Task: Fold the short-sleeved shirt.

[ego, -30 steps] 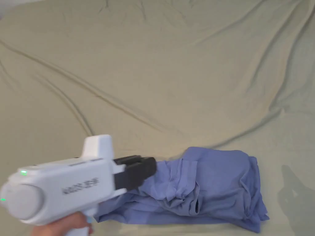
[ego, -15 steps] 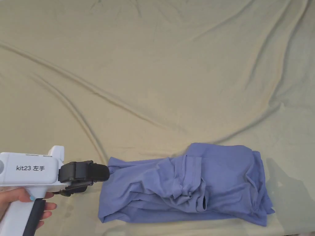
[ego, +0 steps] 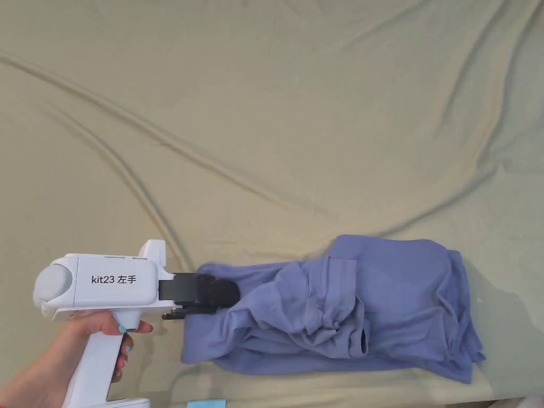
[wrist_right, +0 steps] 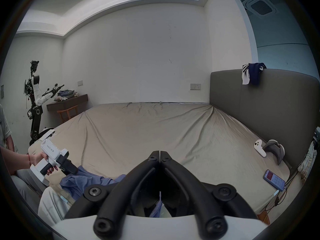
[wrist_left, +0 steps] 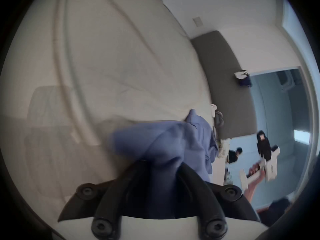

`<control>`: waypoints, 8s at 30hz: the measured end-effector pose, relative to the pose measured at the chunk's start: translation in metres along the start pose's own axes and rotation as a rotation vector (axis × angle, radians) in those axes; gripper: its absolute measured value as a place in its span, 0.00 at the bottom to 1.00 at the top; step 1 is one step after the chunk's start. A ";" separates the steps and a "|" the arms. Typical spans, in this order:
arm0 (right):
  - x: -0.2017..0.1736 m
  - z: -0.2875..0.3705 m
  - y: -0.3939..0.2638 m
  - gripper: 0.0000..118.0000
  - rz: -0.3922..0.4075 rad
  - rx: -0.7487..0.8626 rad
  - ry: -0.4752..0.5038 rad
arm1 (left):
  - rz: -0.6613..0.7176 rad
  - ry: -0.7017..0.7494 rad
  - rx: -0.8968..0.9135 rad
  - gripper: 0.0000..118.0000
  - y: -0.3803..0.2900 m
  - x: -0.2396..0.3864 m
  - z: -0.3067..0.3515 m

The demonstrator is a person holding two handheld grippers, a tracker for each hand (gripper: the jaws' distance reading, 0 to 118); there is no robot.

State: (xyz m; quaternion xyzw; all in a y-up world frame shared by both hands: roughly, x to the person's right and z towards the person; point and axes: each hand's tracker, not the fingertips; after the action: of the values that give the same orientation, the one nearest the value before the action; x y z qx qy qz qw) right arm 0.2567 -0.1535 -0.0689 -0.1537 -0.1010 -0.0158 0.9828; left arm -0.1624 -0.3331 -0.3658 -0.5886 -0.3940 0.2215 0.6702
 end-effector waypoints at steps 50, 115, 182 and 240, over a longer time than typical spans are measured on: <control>0.076 0.040 -0.024 0.00 -0.184 0.071 -0.071 | -0.338 0.421 -0.072 0.70 0.019 0.170 -0.069; -0.164 -0.160 -0.121 0.00 0.176 -0.493 0.403 | -0.003 0.096 0.460 0.29 -0.111 0.051 0.093; -0.184 -0.109 -0.051 0.00 0.070 -0.368 0.436 | 0.029 0.643 0.216 0.77 0.087 -0.162 0.270; 0.012 -0.006 0.069 1.00 0.092 0.316 -0.117 | -0.597 0.908 1.146 1.00 -0.091 0.281 0.093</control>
State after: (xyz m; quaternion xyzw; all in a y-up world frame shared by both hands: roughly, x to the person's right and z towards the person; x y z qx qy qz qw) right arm 0.2744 -0.0896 -0.0928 -0.0025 -0.1521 0.0542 0.9869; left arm -0.0844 -0.0814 -0.2033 -0.0538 -0.0477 -0.0609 0.9956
